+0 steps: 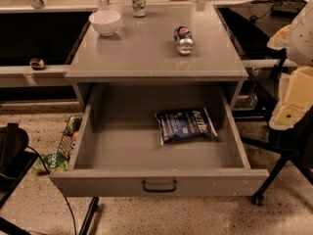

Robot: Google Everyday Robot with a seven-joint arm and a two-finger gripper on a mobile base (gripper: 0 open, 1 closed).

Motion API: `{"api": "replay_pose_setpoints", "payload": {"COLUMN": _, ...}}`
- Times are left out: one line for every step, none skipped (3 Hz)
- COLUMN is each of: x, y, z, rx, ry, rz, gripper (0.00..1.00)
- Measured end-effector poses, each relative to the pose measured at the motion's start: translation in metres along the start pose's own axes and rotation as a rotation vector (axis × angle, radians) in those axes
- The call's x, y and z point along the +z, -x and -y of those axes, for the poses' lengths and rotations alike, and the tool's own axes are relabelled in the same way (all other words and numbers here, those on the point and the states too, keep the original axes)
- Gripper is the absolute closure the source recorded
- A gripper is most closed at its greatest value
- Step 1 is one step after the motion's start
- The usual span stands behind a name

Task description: Pick blue chip bag from top drawer and place on counter

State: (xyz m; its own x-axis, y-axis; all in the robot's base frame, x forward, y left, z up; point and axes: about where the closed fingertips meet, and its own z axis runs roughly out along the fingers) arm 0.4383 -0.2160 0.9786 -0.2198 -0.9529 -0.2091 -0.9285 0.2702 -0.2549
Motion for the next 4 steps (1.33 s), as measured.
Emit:
{"api": "replay_pose_setpoints", "payload": {"x": 0.000, "y": 0.000, "z": 0.000, "rx": 0.000, "ry": 0.000, "rz": 0.000, "gripper": 0.00}}
{"api": "replay_pose_setpoints", "payload": {"x": 0.031, "y": 0.005, "z": -0.003, "rx": -0.004, "ry": 0.016, "rz": 0.042, "gripper": 0.00}}
{"api": "replay_pose_setpoints", "payload": {"x": 0.094, "y": 0.019, "z": -0.012, "rx": -0.016, "ry": 0.076, "rz": 0.146, "gripper": 0.00}}
{"api": "replay_pose_setpoints", "payload": {"x": 0.147, "y": 0.037, "z": -0.018, "rx": -0.012, "ry": 0.132, "rz": 0.251, "gripper": 0.00}}
